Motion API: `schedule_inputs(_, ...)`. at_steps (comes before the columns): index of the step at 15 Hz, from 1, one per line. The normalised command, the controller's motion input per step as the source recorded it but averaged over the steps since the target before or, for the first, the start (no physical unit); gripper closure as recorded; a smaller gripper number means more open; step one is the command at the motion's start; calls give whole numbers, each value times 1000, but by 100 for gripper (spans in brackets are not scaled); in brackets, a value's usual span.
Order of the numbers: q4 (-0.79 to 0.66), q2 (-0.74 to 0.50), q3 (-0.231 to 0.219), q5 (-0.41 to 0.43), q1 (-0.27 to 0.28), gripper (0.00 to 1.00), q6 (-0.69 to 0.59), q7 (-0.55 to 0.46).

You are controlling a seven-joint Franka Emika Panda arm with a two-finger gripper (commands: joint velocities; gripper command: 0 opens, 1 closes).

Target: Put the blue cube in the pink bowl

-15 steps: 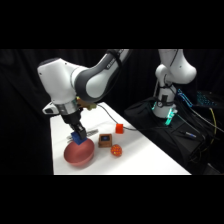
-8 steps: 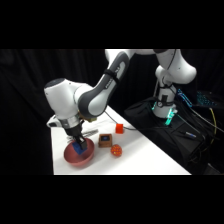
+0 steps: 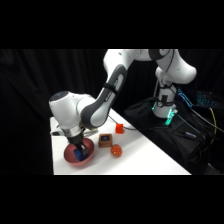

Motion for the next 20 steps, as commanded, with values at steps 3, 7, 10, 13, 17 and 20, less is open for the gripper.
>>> schedule_inputs(3, -33, -103, -101, -30, 56, 0, 4, 219)
schedule_inputs(7, -231, -329, -118, -42, 85, 0, -95, 272)
schedule_inputs(10, -360, -473, -102, -45, 109, 0, -213, 274)
schedule_inputs(13, -436, -557, -96, -52, 130, 0, -211, 287)
schedule_inputs(17, -428, -586, -92, -69, 129, 0, -194, 282)
schedule_inputs(20, -347, -509, -92, -88, 108, 0, -174, 302)
